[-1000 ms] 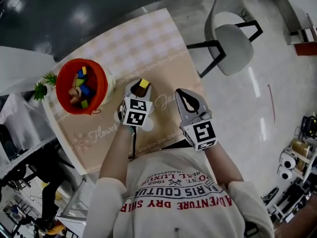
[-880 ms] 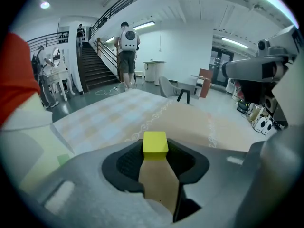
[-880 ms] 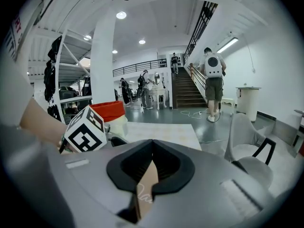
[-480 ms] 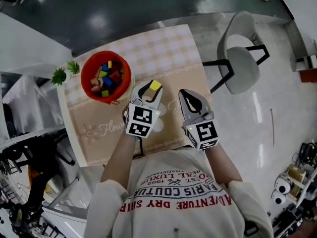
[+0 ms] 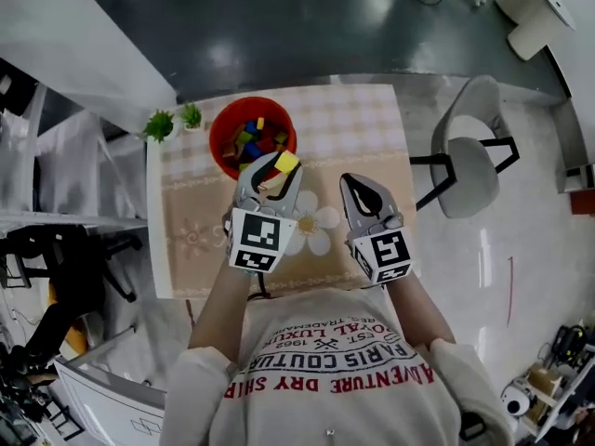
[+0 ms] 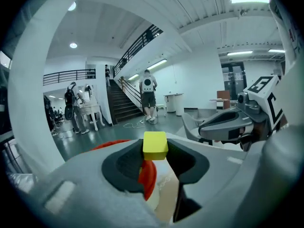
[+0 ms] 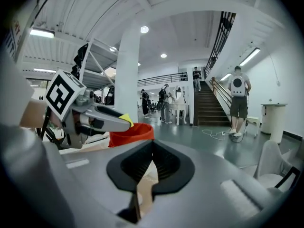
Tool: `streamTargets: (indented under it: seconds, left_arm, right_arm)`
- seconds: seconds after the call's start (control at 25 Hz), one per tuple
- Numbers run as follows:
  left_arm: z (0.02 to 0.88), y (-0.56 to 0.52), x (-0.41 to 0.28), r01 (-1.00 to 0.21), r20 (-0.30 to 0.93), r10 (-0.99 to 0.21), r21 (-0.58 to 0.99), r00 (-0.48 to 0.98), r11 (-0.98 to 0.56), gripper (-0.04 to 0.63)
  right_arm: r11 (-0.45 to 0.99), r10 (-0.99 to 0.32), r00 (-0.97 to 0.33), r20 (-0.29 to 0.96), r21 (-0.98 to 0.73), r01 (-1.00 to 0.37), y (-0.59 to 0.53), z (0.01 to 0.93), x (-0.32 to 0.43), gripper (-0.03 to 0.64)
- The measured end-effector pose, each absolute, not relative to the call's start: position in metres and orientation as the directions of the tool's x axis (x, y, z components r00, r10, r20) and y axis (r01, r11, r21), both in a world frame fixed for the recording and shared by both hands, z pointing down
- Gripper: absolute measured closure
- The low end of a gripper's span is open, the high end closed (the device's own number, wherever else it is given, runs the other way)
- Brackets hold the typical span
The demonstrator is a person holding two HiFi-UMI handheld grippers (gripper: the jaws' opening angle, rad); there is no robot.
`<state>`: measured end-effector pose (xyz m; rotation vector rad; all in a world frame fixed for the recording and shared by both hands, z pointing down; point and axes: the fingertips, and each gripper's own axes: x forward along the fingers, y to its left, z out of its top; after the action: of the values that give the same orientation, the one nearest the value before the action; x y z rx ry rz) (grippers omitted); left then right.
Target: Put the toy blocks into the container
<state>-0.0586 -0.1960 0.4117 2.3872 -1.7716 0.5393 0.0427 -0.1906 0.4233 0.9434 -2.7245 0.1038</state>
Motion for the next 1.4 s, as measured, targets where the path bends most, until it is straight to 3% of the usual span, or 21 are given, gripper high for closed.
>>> streamTargets:
  seconds: [0.36, 0.84, 1.04, 1.4]
  left_arm:
    - [0.413, -0.176, -0.138, -0.979, 0.364, -0.923, -0.101, 0.129, -0.176, 0.439]
    - [0.455, -0.188, -0.158, -0.983, 0.476, -0.871, -0.063, 0.125, -0.175, 0.437]
    - [0.453, -0.188, -0.159, -0.983, 0.453, -0.880, -0.034, 0.146, -0.181, 0.276]
    - [0.428, -0.172, -0.157, -0.981, 0.378, -0.910, -0.016, 0.174, -0.194, 0.289]
  right_arm:
    - [0.833, -0.542, -0.800, 0.257, 0.038, -0.552, -0.175, 0.418, -0.004, 0.615]
    - [0.835, -0.545, -0.803, 0.242, 0.068, -0.546, -0.173, 0.405, -0.029, 0.616]
    - [0.828, -0.556, -0.795, 0.242, 0.071, -0.557, -0.170, 0.406, -0.028, 0.615]
    - [0.820, -0.570, -0.791, 0.225, 0.088, -0.566, -0.161, 0.396, -0.025, 0.615]
